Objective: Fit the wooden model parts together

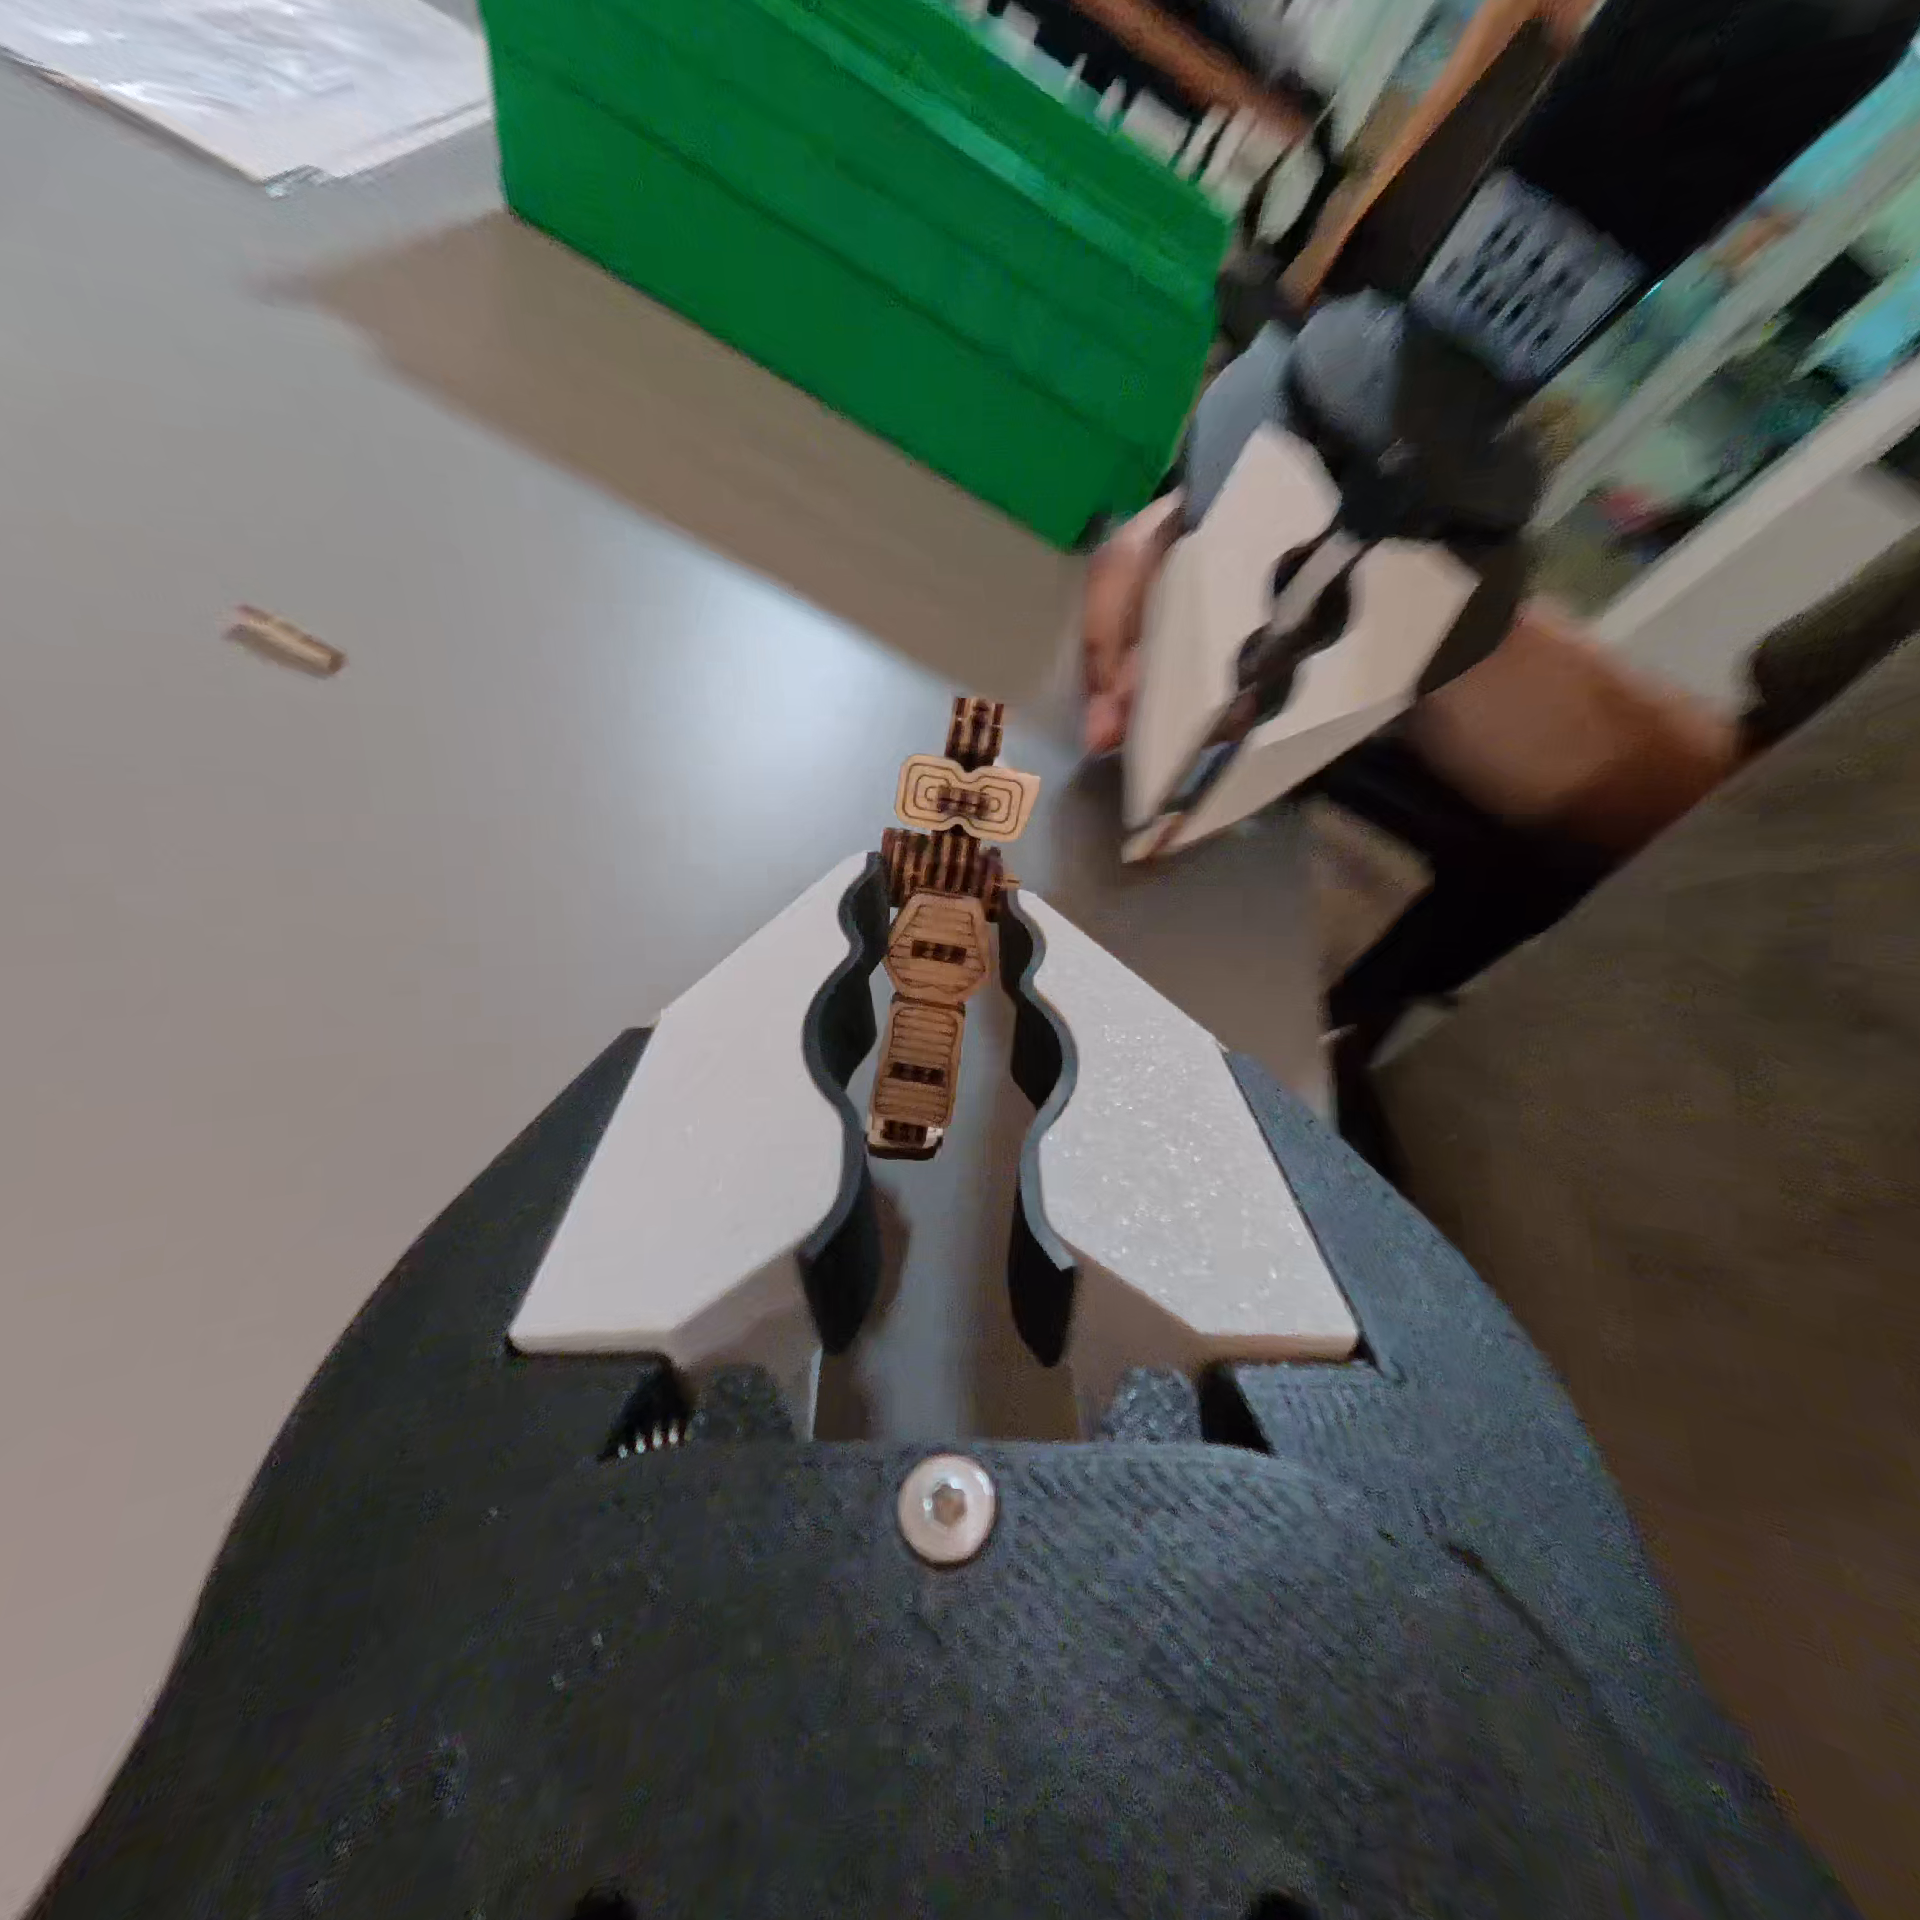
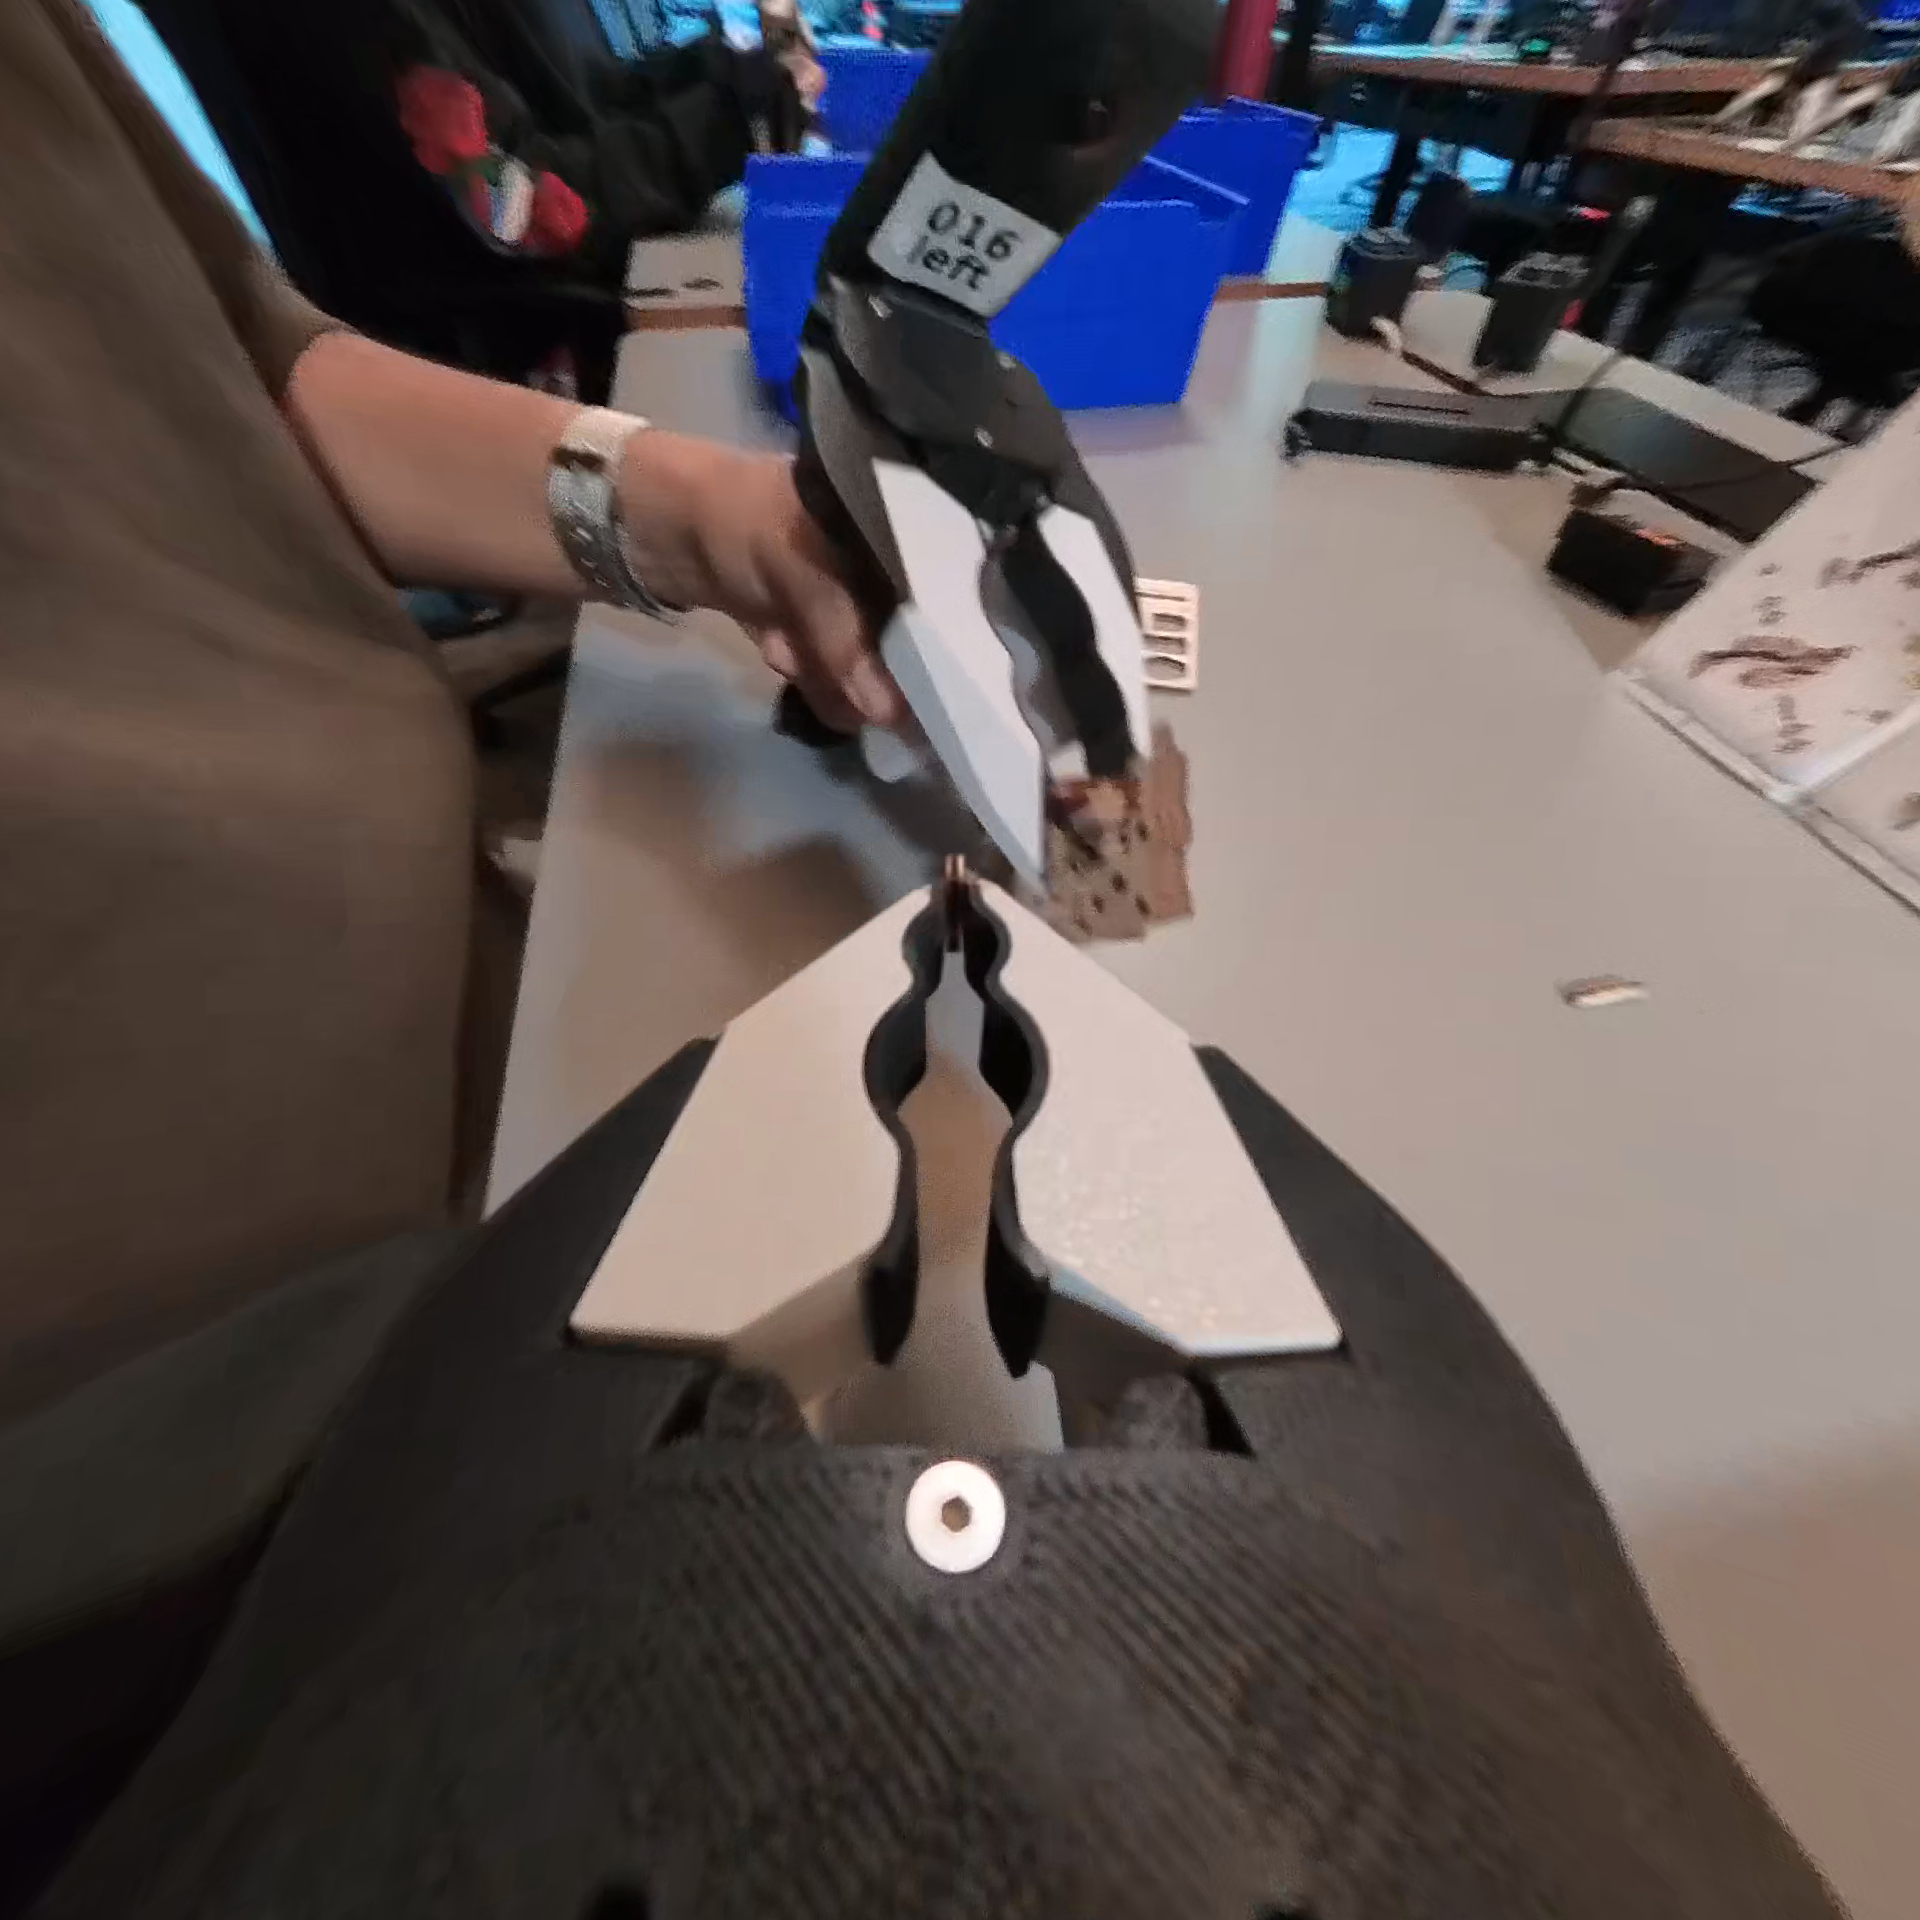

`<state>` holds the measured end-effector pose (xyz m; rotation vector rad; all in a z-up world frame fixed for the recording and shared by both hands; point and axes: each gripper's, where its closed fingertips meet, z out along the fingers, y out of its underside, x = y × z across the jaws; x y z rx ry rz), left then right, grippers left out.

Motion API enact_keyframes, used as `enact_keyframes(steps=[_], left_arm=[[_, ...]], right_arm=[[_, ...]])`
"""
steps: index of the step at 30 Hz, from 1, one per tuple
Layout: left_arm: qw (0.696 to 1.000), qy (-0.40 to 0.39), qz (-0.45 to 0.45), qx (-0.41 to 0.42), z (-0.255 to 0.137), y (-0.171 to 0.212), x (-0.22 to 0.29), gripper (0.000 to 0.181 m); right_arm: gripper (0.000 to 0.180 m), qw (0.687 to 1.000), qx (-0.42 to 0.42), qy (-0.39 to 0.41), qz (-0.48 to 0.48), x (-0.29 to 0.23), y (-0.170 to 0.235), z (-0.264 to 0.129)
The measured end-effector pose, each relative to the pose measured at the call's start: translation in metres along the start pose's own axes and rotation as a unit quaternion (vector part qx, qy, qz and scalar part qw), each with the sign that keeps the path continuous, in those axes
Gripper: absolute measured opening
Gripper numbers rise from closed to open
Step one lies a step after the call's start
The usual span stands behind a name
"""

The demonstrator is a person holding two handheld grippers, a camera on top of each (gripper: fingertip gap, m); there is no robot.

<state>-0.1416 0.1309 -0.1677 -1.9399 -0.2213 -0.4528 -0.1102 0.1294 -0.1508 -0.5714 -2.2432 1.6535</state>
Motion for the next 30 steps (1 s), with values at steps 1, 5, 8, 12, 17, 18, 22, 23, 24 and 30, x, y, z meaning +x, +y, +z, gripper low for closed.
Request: enact_keyframes(steps=[1,5,8,12,17,18,22,23,24,30], left_arm=[[0.999,0.023,-0.018,0.025,-0.003,-0.009,0.007,0.019],[0.998,0.005,-0.035,0.048,-0.003,-0.013,0.0,0.018],[0.995,0.003,-0.069,0.071,-0.007,-0.016,-0.01,0.019],[0.991,0.01,-0.096,0.095,-0.012,-0.02,-0.016,0.018],[0.99,0.009,-0.102,0.098,-0.012,-0.02,-0.017,0.018],[0.99,0.011,-0.103,0.099,-0.012,-0.019,-0.017,0.018],[0.989,0.015,-0.108,0.1,-0.011,-0.019,-0.018,0.018],[0.989,0.016,-0.109,0.1,-0.011,-0.019,-0.018,0.018],[0.989,0.017,-0.111,0.1,-0.01,-0.018,-0.018,0.018],[0.988,0.023,-0.117,0.101,-0.009,-0.017,-0.017,0.018]], right_arm=[[0.0,1.0,-0.006,0.018,-0.006,0.006,0.002,-0.003],[0.001,0.999,0.004,0.033,0.032,0.018,0.006,-0.011],[0.001,0.996,-0.033,0.014,0.084,0.013,0.02,-0.005],[0.001,0.985,-0.105,0.013,0.136,0.011,0.045,-0.001],[0.003,0.969,-0.174,0.024,0.173,0.01,0.069,-0.006],[0.003,0.968,-0.179,0.028,0.175,0.011,0.07,-0.009],[0.003,0.968,-0.172,0.049,0.173,0.017,0.07,-0.026],[0.0,0.97,-0.163,0.053,0.172,0.018,0.066,-0.028],[0.0,0.972,-0.156,0.053,0.17,0.018,0.064,-0.03],[0.001,0.965,-0.165,0.167,0.113,0.053,0.064,-0.058]])
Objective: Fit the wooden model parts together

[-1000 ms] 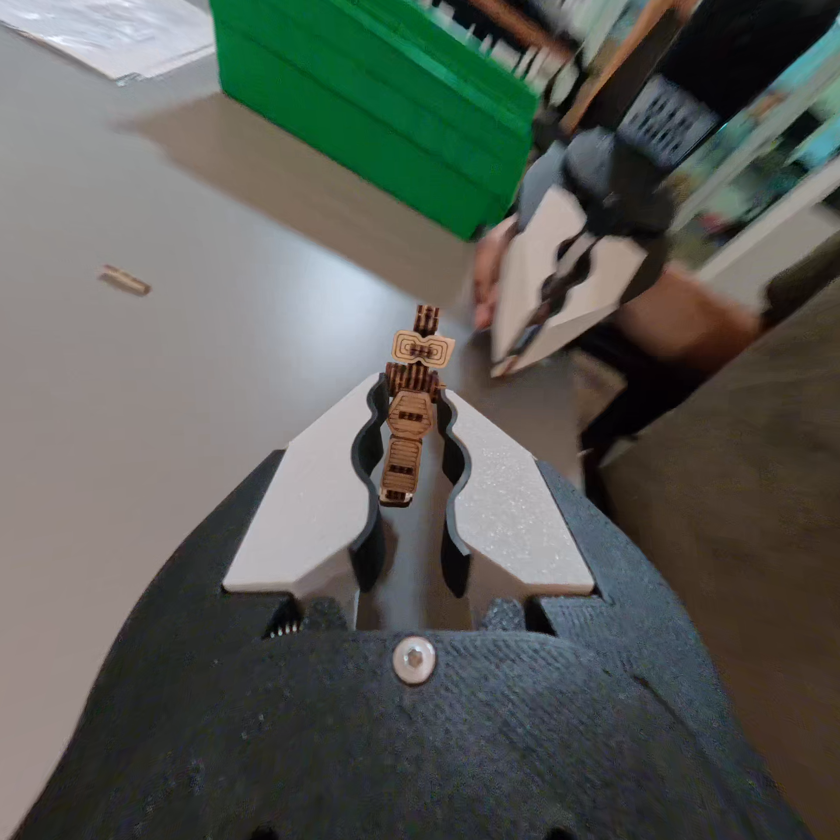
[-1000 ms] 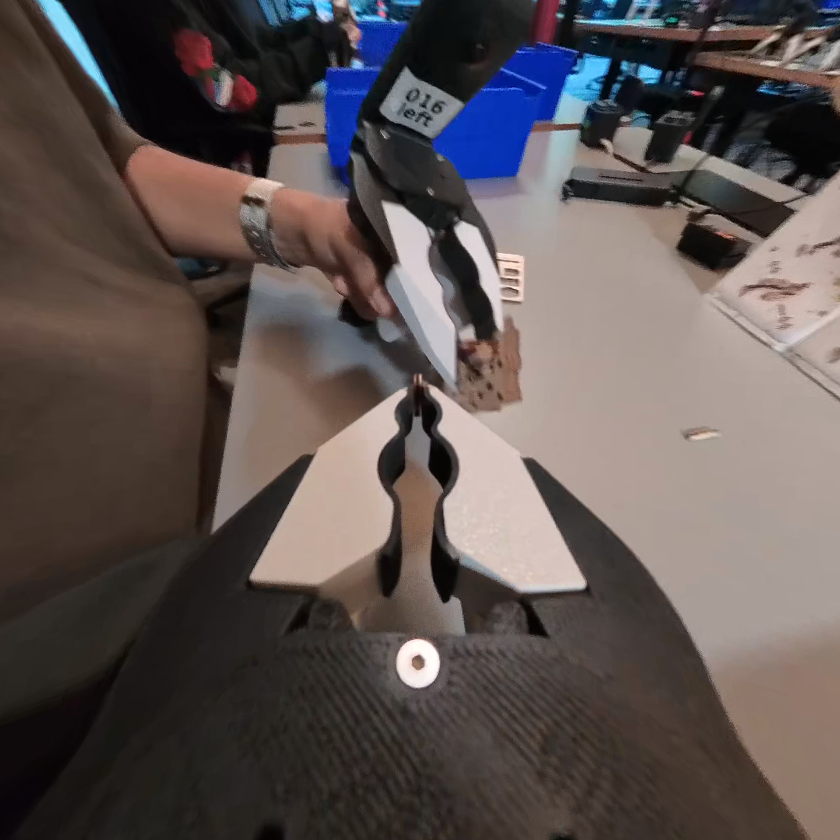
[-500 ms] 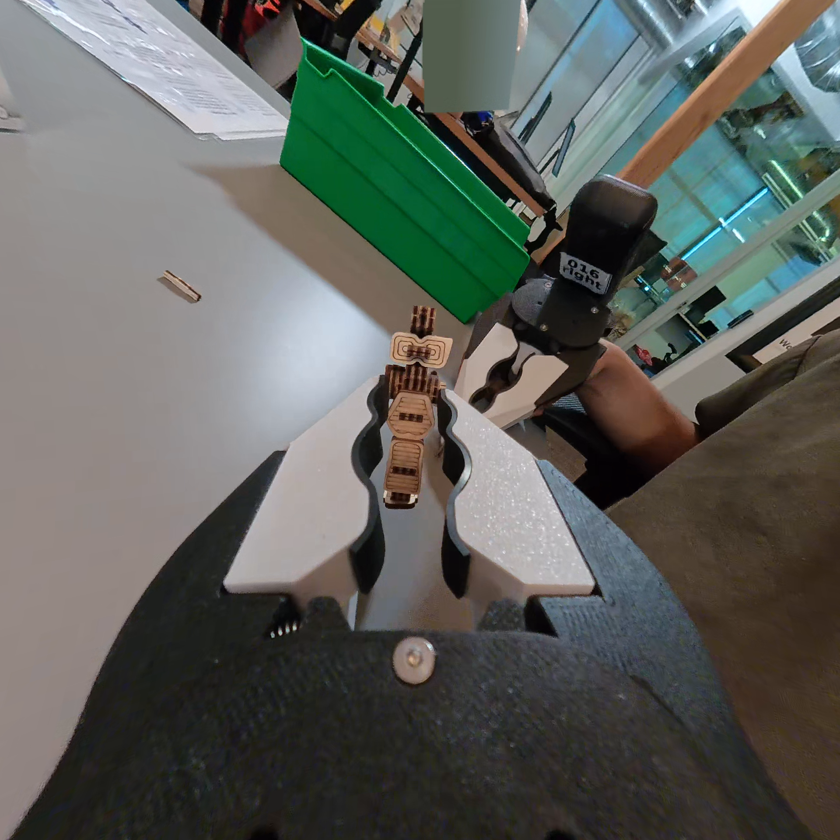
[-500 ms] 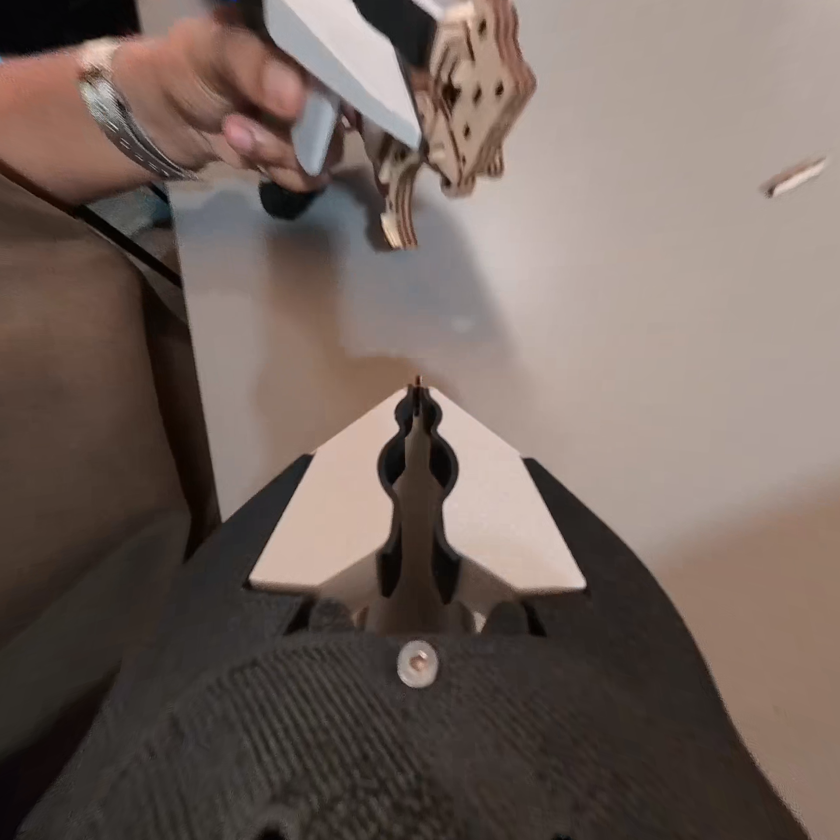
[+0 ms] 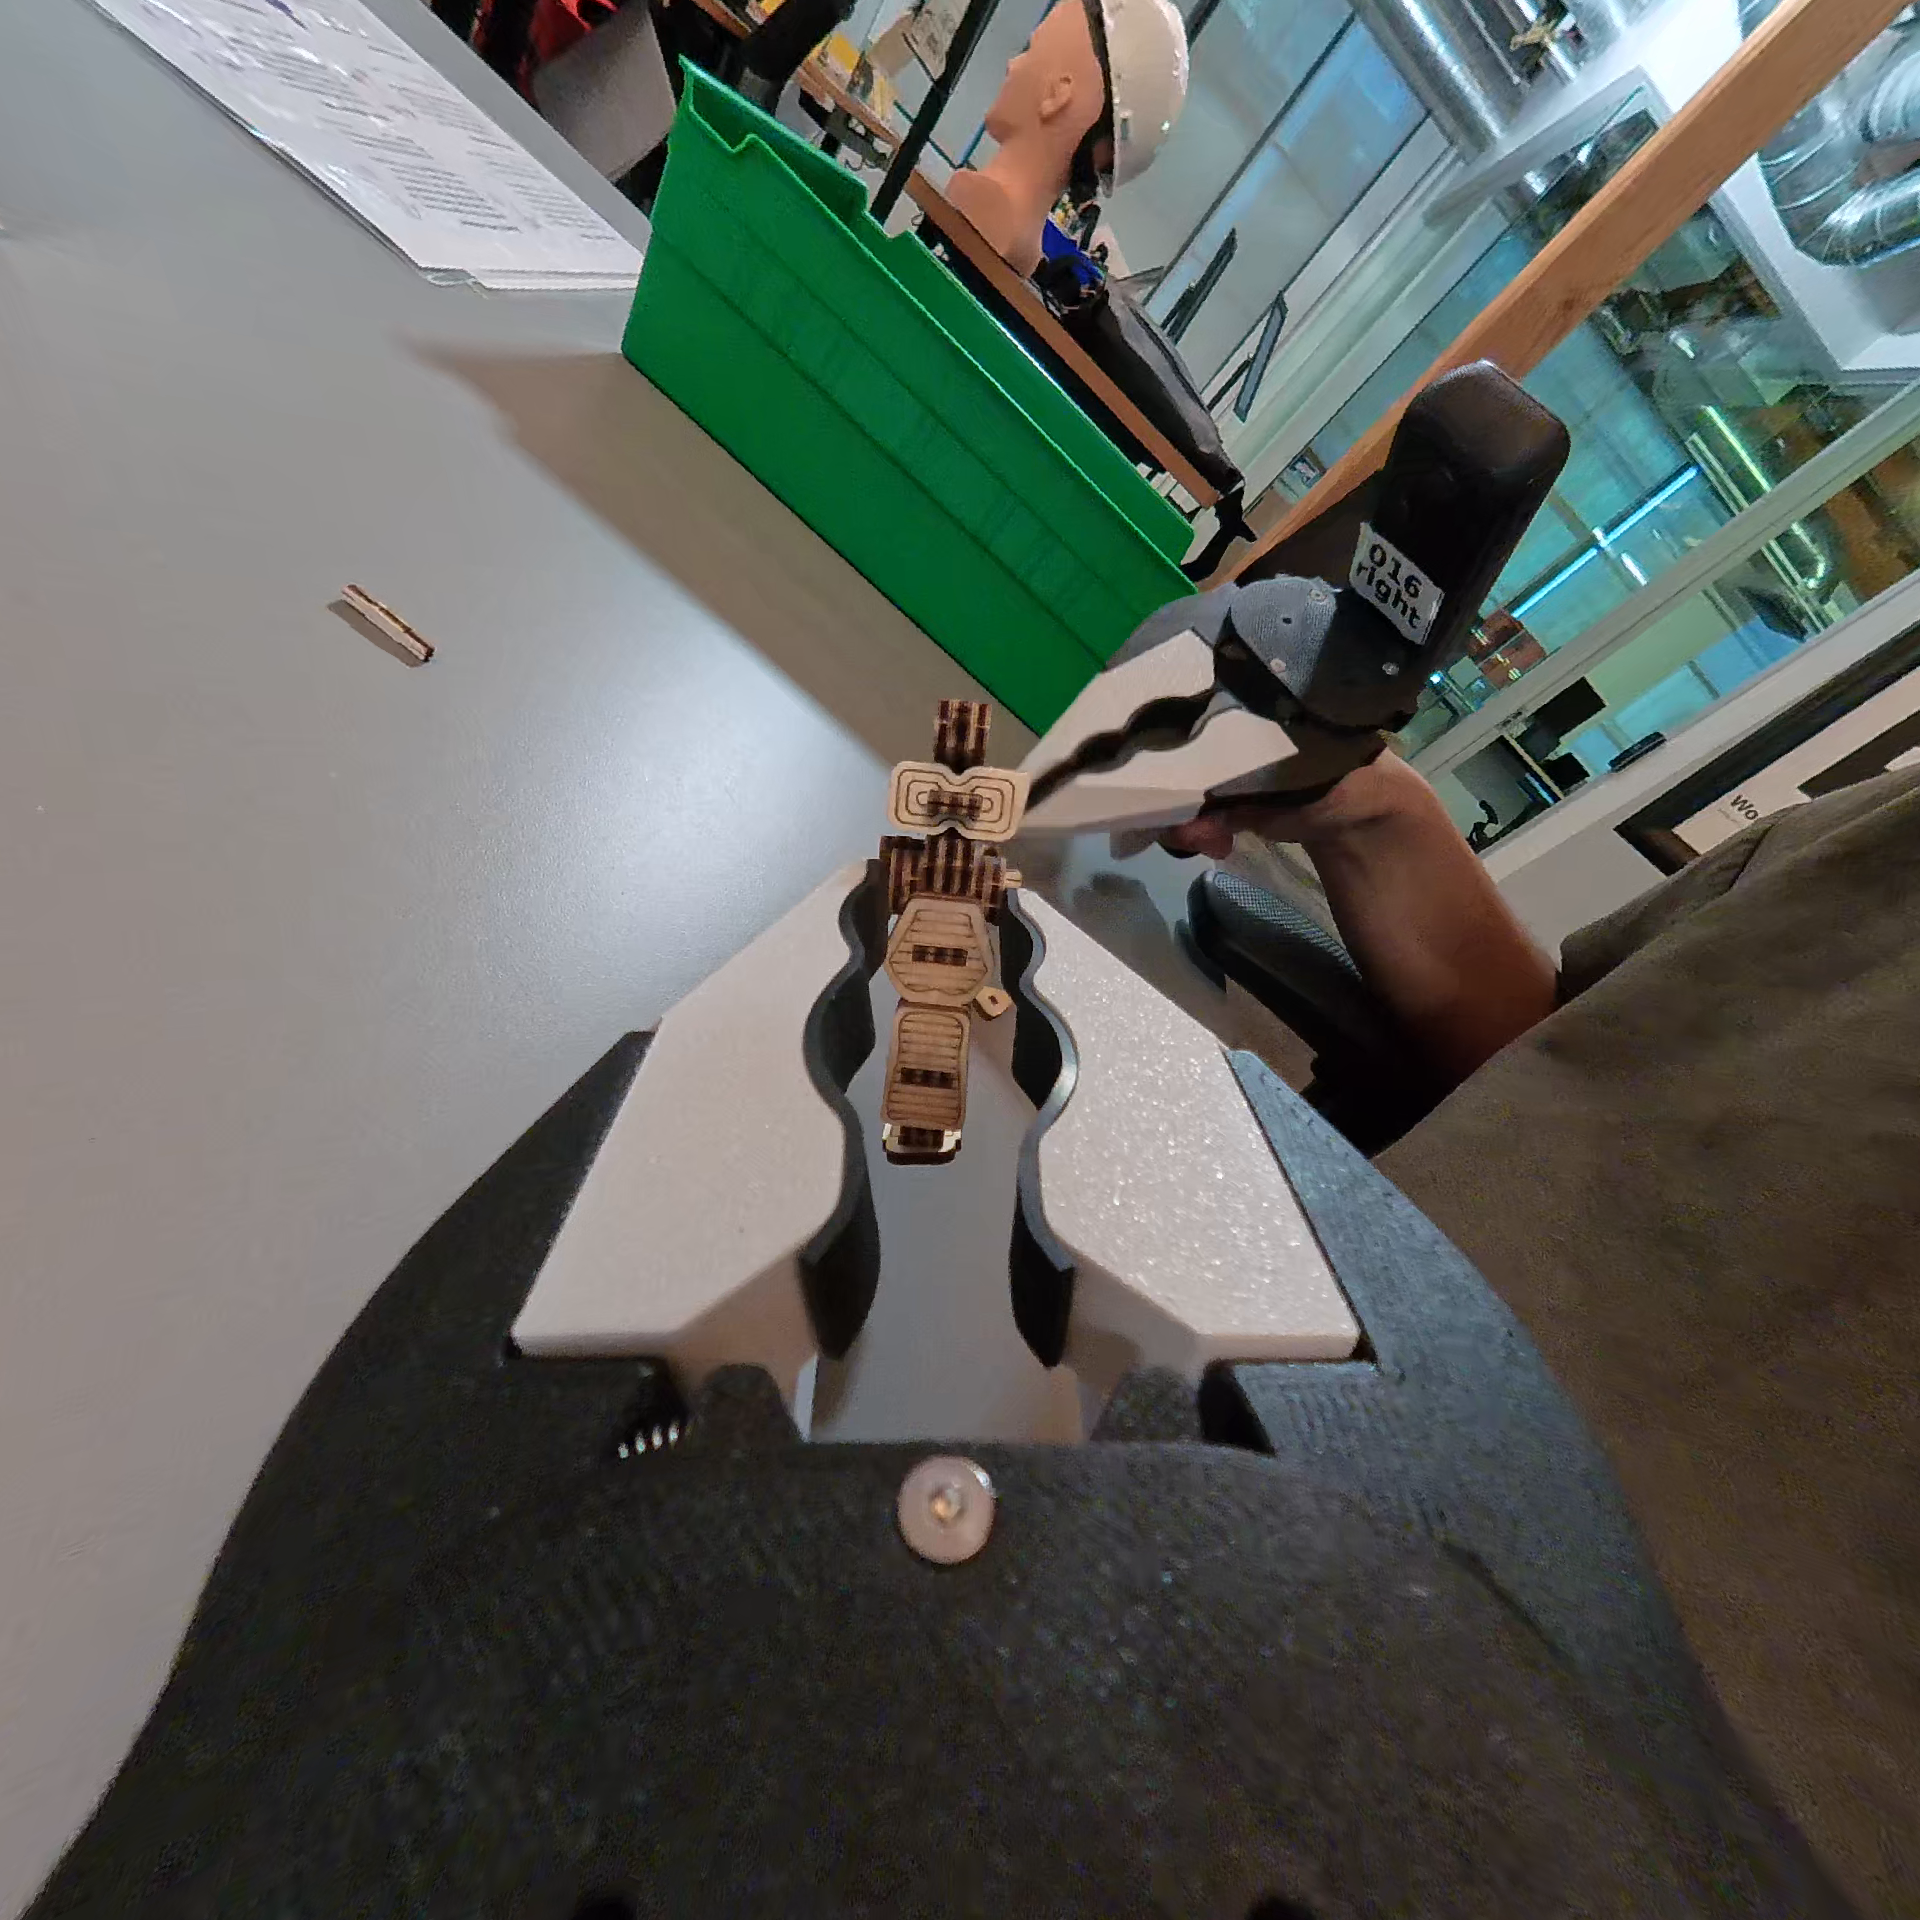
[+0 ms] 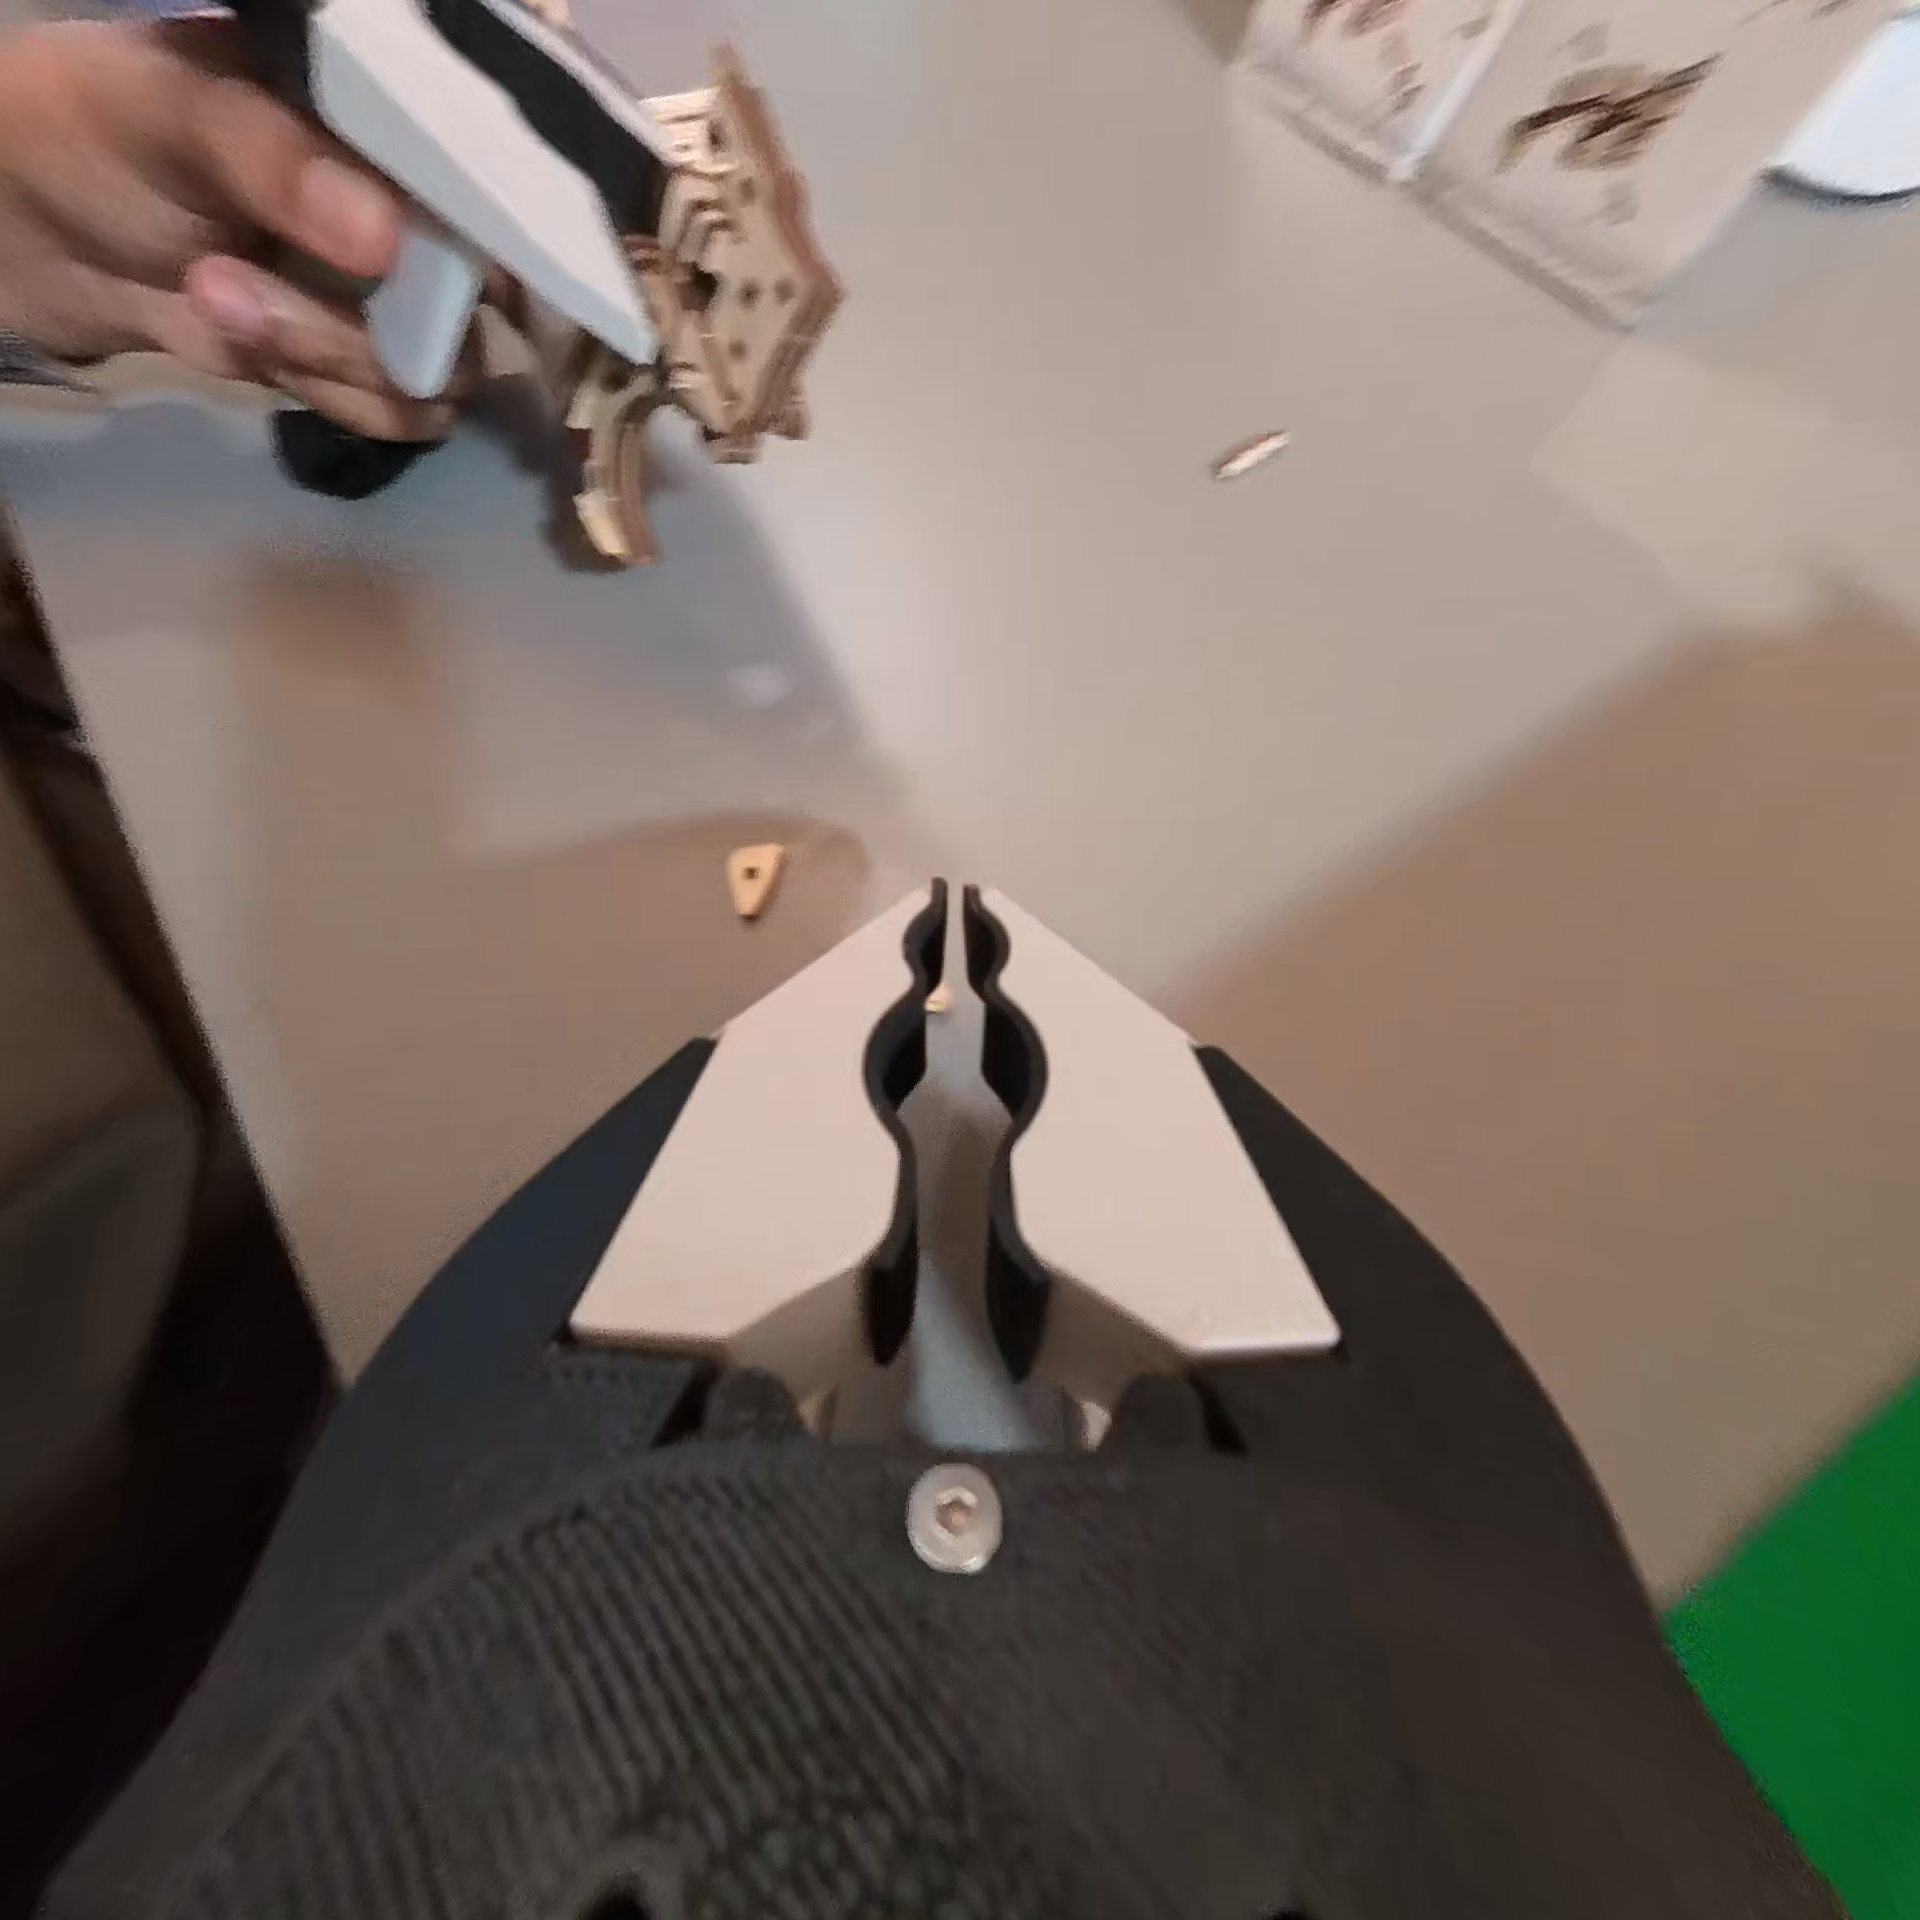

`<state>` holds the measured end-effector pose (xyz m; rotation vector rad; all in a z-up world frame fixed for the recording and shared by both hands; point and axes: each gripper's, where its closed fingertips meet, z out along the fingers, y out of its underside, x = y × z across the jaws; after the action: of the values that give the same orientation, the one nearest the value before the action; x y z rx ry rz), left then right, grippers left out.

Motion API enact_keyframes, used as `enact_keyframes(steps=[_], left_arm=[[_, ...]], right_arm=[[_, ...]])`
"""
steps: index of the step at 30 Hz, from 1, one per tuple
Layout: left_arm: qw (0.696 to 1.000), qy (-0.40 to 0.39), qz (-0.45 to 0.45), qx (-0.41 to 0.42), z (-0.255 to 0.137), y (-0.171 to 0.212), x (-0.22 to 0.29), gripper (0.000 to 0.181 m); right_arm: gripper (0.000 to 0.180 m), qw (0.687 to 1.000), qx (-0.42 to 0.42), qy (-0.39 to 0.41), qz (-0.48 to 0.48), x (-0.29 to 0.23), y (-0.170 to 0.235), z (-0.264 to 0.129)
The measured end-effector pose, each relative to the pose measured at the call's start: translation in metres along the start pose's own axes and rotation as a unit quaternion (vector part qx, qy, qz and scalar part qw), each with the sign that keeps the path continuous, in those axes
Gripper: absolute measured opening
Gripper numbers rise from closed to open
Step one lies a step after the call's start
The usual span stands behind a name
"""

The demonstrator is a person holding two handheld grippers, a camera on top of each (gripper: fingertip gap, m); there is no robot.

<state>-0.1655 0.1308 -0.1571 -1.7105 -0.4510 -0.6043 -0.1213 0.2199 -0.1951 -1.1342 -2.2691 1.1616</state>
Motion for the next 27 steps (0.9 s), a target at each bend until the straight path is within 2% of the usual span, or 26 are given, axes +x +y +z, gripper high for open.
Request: enact_keyframes(steps=[2,7,11,17,21,27], left_arm=[[1.0,0.003,-0.004,0.0,0.001,0.0,0.0,0.018],[1.0,0.01,-0.017,0.007,0.001,-0.001,0.001,0.018],[1.0,0.012,-0.023,0.011,0.001,-0.001,0.001,0.018],[0.999,0.015,-0.03,0.012,0.003,-0.001,0.001,0.018],[0.999,0.015,-0.037,0.018,0.001,-0.002,0.0,0.018],[0.999,0.016,-0.044,0.02,0.001,-0.002,-0.001,0.018]], right_arm=[[0.004,1.0,0.005,0.022,-0.01,0.009,0.002,-0.006],[0.014,0.998,-0.025,0.006,-0.061,-0.007,0.011,0.002],[0.015,0.996,-0.031,0.004,-0.083,-0.012,0.013,0.005],[0.013,0.995,0.017,-0.025,-0.09,-0.035,-0.012,0.01],[0.016,0.99,-0.031,-0.009,-0.137,-0.044,-0.002,0.022],[0.002,0.988,-0.066,-0.015,-0.137,-0.048,0.011,0.032]])
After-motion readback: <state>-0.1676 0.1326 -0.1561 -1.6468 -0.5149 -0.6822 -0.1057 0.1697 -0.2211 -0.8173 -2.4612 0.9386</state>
